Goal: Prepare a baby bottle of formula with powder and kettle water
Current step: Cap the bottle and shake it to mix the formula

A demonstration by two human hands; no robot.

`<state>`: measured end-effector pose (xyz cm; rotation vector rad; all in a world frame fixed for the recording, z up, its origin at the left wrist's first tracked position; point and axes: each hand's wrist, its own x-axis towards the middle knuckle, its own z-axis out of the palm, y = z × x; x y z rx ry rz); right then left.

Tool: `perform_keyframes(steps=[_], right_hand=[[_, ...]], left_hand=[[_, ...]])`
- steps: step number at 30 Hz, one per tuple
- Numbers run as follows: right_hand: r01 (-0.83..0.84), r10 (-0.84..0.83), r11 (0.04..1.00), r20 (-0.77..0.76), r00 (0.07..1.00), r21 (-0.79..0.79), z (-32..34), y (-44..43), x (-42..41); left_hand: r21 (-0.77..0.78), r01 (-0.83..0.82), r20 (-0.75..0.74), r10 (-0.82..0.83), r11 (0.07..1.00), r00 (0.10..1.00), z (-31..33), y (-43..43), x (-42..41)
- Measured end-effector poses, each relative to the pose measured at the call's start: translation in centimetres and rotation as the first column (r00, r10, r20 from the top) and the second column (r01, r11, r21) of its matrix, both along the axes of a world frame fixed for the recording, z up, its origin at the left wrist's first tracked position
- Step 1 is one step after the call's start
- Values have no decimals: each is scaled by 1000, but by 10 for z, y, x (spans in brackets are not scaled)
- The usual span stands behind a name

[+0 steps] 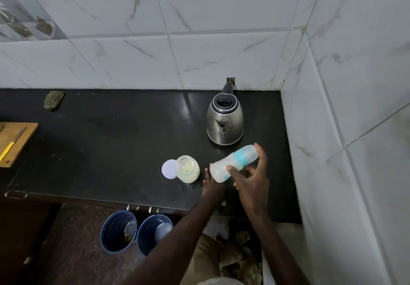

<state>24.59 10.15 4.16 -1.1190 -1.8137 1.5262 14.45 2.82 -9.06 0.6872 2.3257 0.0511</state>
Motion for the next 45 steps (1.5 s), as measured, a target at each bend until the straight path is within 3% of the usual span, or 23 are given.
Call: perform_keyframes(steps=[3, 8, 12, 14, 20, 24, 26, 32, 38, 43, 45], right_hand=[[10, -8, 999, -52, 999, 33, 8, 8, -1], [281, -283, 959, -202, 938, -38, 21, 25, -2], [3, -3, 1000, -18, 1000, 11, 9, 0, -1], [-18, 18, 999, -20, 1000, 42, 11, 3, 0], [288, -287, 957, -186, 940, -23, 21, 31, -2], [41, -42, 999, 20, 999, 12, 4, 0, -3], [-6, 5, 999, 39, 999, 43, 1, 0, -2], [294, -287, 955, -173, 942, 18, 19, 29, 0], [-14, 12, 999, 61, 998, 32, 1, 4, 3], [230, -229, 973, -160, 960, -13, 16, 29, 1], [267, -264, 964, -164, 950, -4, 16, 27, 0]], left_hand=[[28, 114, -43, -112, 993, 993, 1, -2, -2], [3, 15, -27, -15, 1000, 1000, 7, 1, 0], [14, 62, -2, -62, 998, 998, 14, 0, 0], [11, 79, -15, -79, 997, 997, 14, -2, -1], [-16, 60, -29, -61, 998, 998, 1, 2, -1], [45, 14, -10, -13, 999, 1000, 9, 0, 2], [64, 17, -16, -16, 998, 1000, 10, -1, 1], [-33, 101, -70, -103, 994, 992, 0, 2, 0], [-39, 145, -77, -147, 989, 986, -8, 0, -3], [-14, 89, -63, -90, 996, 994, -1, -1, -1], [-16, 89, -61, -90, 996, 994, 0, 0, -1]])
